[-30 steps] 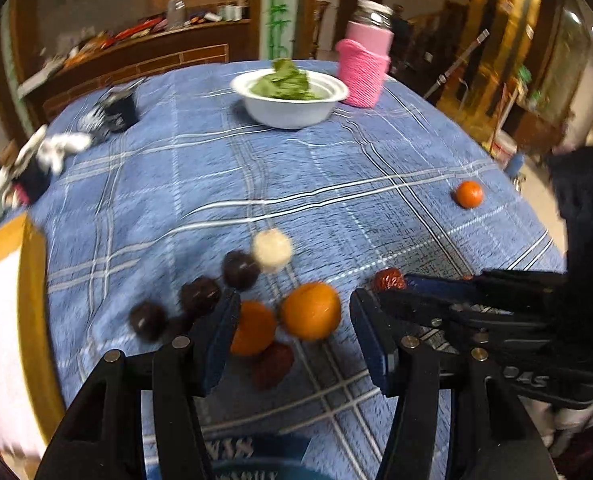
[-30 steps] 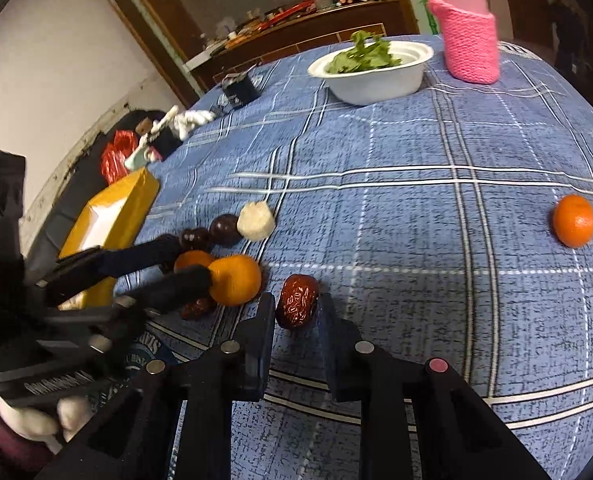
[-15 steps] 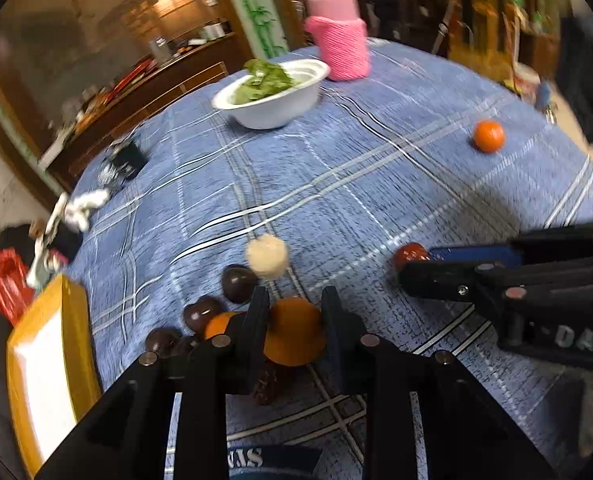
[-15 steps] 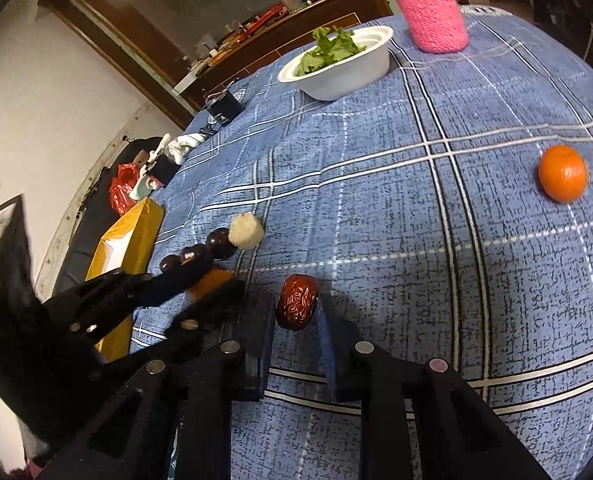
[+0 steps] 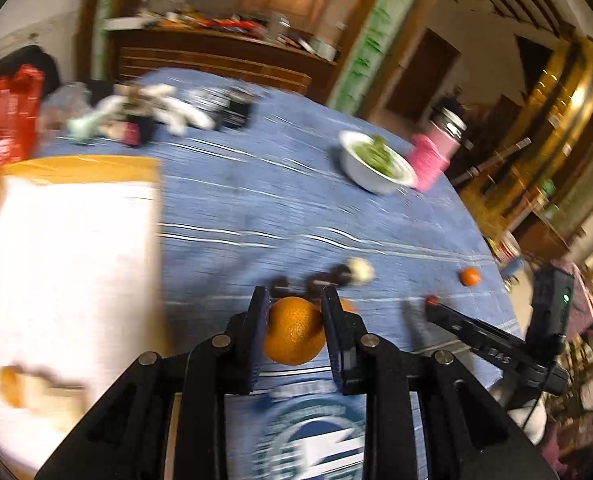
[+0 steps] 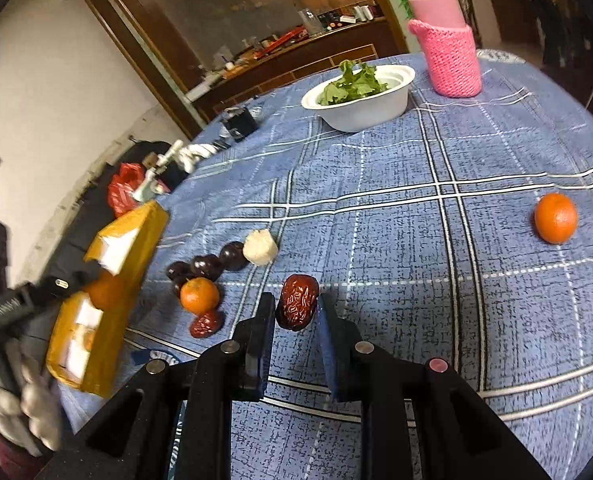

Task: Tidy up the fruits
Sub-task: 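Place the red date and orange into the tray, opening both tools, then grasp a tangerine with the right tool while the left tool grasps a red date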

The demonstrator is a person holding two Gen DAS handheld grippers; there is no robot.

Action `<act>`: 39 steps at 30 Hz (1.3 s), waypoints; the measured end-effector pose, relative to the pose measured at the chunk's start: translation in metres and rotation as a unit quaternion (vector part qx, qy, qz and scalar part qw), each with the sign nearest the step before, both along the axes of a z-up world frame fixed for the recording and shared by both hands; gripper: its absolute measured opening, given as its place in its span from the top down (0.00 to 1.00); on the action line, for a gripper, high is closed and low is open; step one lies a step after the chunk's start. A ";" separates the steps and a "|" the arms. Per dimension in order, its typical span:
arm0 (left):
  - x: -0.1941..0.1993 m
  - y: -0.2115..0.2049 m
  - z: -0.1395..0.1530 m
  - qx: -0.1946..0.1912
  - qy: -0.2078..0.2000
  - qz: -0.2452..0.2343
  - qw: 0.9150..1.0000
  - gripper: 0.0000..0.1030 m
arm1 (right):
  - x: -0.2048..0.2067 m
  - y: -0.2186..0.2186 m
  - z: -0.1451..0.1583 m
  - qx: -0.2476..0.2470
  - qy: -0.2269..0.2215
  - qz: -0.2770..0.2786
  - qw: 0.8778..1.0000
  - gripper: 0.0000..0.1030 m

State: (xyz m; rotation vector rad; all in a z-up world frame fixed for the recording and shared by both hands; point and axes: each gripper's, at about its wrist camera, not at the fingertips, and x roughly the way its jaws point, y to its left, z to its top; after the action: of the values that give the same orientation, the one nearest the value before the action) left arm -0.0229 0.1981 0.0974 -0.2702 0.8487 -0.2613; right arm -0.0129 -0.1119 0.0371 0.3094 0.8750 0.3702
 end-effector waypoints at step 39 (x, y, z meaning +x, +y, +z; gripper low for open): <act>-0.093 0.174 0.011 -0.142 -0.030 0.142 0.979 0.18 | -0.026 0.182 0.066 -0.018 -0.008 0.090 0.996 0.57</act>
State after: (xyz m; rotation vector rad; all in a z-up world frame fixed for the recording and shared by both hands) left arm -0.1162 0.3717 0.1089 -0.6413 0.7009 -0.1214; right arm -0.0387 0.0705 0.1030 0.1944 0.8958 0.5228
